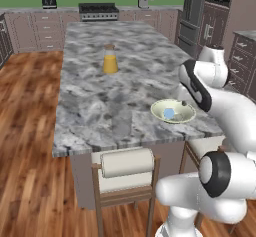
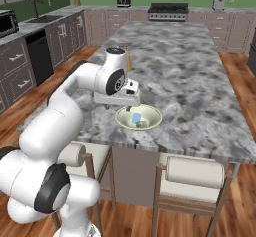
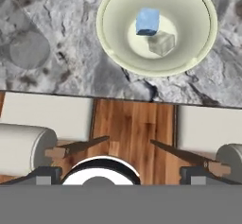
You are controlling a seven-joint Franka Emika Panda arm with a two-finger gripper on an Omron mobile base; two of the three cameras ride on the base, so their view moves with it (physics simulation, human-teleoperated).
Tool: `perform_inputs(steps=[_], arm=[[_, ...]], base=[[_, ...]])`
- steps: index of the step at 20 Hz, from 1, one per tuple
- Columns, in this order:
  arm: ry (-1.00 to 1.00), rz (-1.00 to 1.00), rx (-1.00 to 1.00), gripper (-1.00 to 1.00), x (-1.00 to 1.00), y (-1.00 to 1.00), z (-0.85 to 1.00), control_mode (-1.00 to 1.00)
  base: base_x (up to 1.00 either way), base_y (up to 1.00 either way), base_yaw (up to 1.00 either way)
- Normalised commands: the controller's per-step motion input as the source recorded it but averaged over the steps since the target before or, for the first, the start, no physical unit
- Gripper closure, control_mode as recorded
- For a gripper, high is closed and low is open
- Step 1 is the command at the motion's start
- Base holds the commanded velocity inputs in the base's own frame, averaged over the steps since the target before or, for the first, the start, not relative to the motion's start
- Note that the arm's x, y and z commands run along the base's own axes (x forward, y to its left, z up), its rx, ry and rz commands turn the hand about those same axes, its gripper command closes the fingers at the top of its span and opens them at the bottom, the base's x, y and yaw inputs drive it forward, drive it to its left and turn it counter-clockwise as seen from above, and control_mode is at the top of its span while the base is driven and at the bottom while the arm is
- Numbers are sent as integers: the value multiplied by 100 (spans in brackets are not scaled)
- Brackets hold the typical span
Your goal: There are two ice cubes in the ice bowl. Place both ice cubes in the glass cup.
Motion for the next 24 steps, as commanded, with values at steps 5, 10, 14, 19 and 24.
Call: perform_inputs(steps=[5,10,14,19,24], arm=[[28,10,-6,-100,70,0,-37,-100],[33,24,-6,-100,11,-26,-64,-100],[9,7,0,-100,1,-19,-18,-100],[1,0,0,-100,34,0,-26,-100],[2,0,0,-100,51,-5,-30,-100]], base=[[0,0,0],[0,0,0],[0,0,0],[0,0,0],[0,0,0]])
